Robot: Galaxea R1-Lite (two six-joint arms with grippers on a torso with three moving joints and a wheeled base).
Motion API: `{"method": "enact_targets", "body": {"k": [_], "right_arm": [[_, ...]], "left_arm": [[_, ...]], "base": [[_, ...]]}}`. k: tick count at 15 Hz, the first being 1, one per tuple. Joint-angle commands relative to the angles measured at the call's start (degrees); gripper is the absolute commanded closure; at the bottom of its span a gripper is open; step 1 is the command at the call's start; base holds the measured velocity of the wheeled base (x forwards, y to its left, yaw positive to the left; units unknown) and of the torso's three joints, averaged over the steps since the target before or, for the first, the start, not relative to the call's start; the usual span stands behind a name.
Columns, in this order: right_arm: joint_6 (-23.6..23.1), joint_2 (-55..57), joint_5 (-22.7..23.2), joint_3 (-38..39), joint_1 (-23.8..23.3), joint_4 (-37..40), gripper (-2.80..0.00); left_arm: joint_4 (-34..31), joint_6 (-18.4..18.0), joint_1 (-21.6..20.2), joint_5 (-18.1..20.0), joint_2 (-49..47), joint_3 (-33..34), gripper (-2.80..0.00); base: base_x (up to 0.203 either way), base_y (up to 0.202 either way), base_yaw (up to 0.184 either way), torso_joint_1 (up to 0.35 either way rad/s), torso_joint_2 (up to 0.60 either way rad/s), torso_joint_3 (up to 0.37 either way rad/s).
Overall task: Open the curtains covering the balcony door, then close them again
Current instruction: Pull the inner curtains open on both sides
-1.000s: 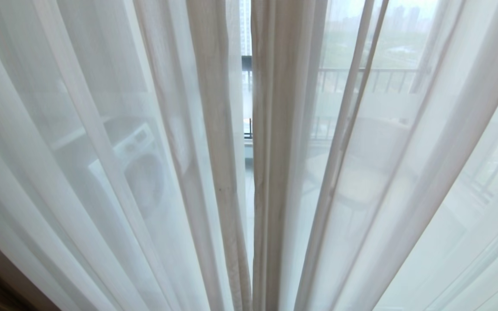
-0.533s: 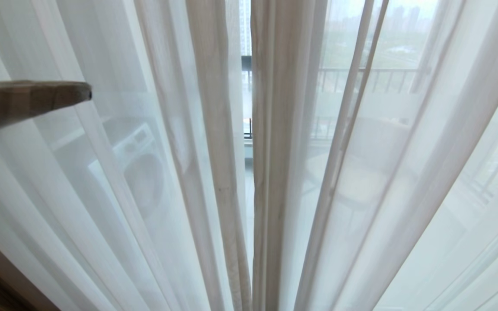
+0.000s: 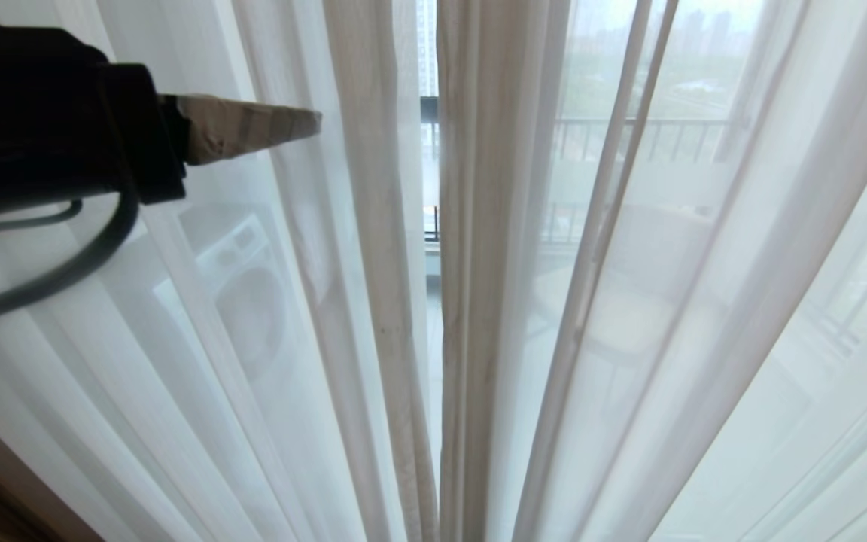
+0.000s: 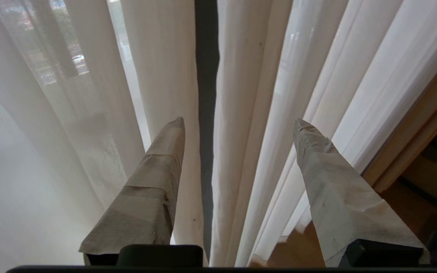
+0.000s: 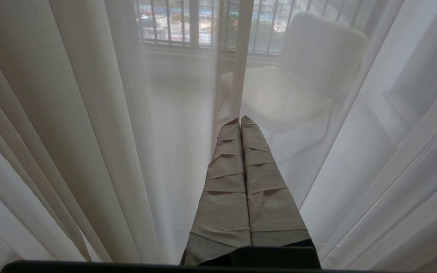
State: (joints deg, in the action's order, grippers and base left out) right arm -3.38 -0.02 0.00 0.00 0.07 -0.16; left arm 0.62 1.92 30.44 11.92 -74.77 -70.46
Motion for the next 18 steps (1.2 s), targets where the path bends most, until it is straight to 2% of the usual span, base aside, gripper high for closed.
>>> {"method": "enact_targets", "body": {"k": [1, 2, 5, 7, 12, 15, 18], "right_arm": [[-0.05, 0.02, 0.0, 0.0, 0.01, -0.02, 0.0], [-0.05, 0.02, 0.0, 0.0, 0.01, -0.02, 0.0], [-0.05, 0.02, 0.0, 0.0, 0.01, -0.02, 0.0], [-0.05, 0.02, 0.0, 0.0, 0.01, -0.02, 0.0], [-0.05, 0.02, 0.0, 0.0, 0.01, -0.02, 0.0], [-0.05, 0.02, 0.0, 0.0, 0.01, -0.02, 0.0], [-0.05, 0.02, 0.0, 0.0, 0.01, -0.02, 0.0]], "left_arm": [[0.11, -0.33, 1.69, -6.15, -4.12, -1.56, -2.8], [0.65, -1.09, 2.19, -10.17, -5.88, -2.5, -2.8], [7.48, -2.05, 2.77, -15.68, -10.83, -4.85, -2.8], [10.91, -2.09, 2.86, -17.21, -14.48, -7.41, -2.8], [11.68, -3.31, 2.8, -19.18, -23.11, -17.12, -2.8], [11.75, -4.94, 2.86, -24.47, -27.87, -22.39, -2.8], [12.01, -6.37, 2.96, -27.52, -30.43, -25.15, -2.8]], "base": [[0.0, 0.0, 0.0, 0.0, 0.0, 0.0], [0.0, 0.0, 0.0, 0.0, 0.0, 0.0], [0.0, 0.0, 0.0, 0.0, 0.0, 0.0], [0.0, 0.0, 0.0, 0.0, 0.0, 0.0], [0.0, 0.0, 0.0, 0.0, 0.0, 0.0], [0.0, 0.0, 0.0, 0.0, 0.0, 0.0], [0.0, 0.0, 0.0, 0.0, 0.0, 0.0]]}}
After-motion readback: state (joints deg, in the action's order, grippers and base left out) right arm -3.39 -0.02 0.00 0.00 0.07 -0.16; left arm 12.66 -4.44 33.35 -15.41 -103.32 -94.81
